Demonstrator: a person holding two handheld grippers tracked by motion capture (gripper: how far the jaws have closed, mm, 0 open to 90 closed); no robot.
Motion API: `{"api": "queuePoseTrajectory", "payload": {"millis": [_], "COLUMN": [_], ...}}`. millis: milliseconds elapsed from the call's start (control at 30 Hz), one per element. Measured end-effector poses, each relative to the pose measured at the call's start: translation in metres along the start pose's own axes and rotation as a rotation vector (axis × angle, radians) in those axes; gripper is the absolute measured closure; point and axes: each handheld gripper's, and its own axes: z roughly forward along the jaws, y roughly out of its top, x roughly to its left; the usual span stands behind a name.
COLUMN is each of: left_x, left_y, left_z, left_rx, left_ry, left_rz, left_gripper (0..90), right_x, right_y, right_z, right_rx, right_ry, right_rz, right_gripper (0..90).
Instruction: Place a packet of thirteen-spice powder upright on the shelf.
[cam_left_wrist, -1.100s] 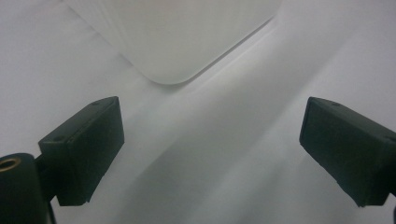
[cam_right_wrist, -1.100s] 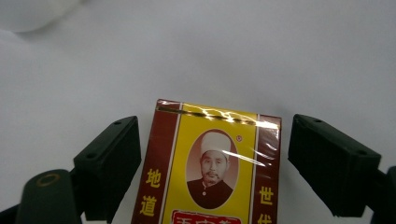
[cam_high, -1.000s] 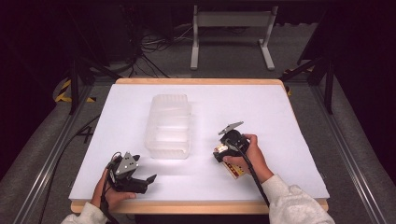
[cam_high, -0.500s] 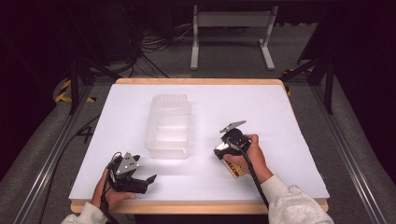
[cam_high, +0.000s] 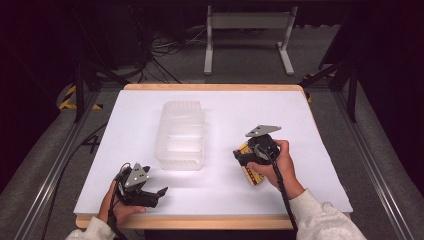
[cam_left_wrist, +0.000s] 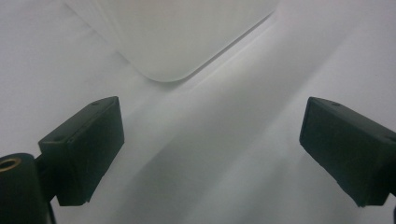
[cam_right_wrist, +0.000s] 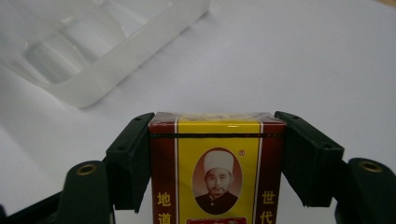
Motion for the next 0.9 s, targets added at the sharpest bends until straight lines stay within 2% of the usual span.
{"api": "queuePoseTrajectory", "payload": {"millis": [300,467,500,600,900], "left_x": [0.000,0.001,0.000,0.000,0.000], "left_y": [0.000,0.000,0.000,0.000,0.000], "left_z": [0.000,0.000,0.001,0.001,0.000], "left_rx": [0.000,-0.002,0.000,-0.002,-0.007], "left_ry": [-0.001,-0.001,0.001,0.001,-0.002], "left_rz": [0.000,-0.004,0.000,0.001,-0.003], "left_gripper": [7.1,7.1,7.1,7.1,7.1], "right_x": [0.004,0.007,0.011,0.015,0.034], "right_y": [0.014,0.023,0.030,0.036,0.057], "right_z": [-0.007,-0.004,-0.001,0.002,0.009], "right_rx": [-0.133,-0.175,-0.205,-0.237,-0.317], "right_ry": [-0.025,-0.015,-0.018,0.002,0.015], "right_rz": [0.002,0.009,0.006,0.007,0.010], "right_gripper": [32.8,32.8,32.8,32.8,32.7]}}
